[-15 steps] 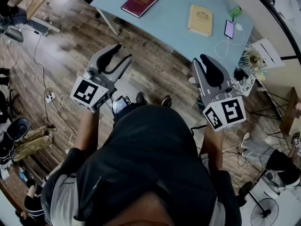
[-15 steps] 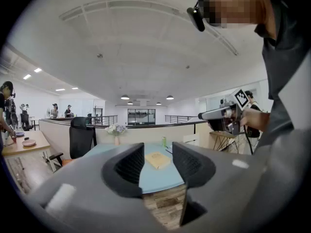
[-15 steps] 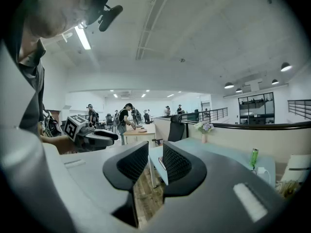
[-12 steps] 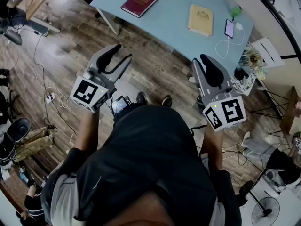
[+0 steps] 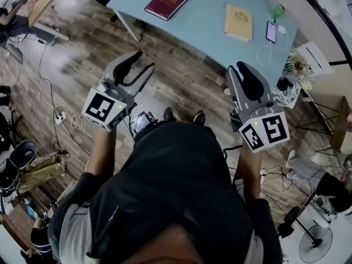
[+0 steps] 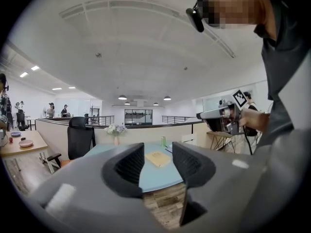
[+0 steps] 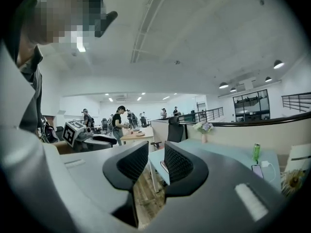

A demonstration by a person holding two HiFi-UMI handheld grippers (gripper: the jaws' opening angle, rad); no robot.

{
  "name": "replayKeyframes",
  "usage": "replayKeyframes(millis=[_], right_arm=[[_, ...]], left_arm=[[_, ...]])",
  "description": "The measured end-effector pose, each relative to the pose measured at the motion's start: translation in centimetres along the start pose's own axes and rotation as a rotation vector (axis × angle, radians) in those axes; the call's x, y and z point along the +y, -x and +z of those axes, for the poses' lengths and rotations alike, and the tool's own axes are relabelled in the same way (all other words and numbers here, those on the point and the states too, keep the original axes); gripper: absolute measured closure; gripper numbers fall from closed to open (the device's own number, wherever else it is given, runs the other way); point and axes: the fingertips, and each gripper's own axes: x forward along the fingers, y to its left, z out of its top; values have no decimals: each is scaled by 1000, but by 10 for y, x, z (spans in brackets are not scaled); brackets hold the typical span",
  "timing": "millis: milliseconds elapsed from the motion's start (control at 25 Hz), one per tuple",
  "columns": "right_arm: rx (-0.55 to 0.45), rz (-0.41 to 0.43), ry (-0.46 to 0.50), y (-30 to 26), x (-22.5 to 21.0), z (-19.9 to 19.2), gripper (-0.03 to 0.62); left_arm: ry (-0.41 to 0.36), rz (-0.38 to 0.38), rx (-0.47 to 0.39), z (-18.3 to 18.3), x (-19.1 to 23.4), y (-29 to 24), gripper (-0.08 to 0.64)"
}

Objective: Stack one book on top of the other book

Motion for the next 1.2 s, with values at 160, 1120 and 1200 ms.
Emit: replayKeyframes(millis=[160, 1120, 1200], right_arm=[[-5, -5, -13, -12, 14, 0, 505], [0, 90, -41, -69, -26, 4, 505], [4, 105, -45, -75, -36, 4, 505]], left_arm=[[1, -10, -11, -2, 14, 9, 336], [9, 63, 19, -2, 42, -26, 336], [16, 77, 21, 0, 42, -35, 336]])
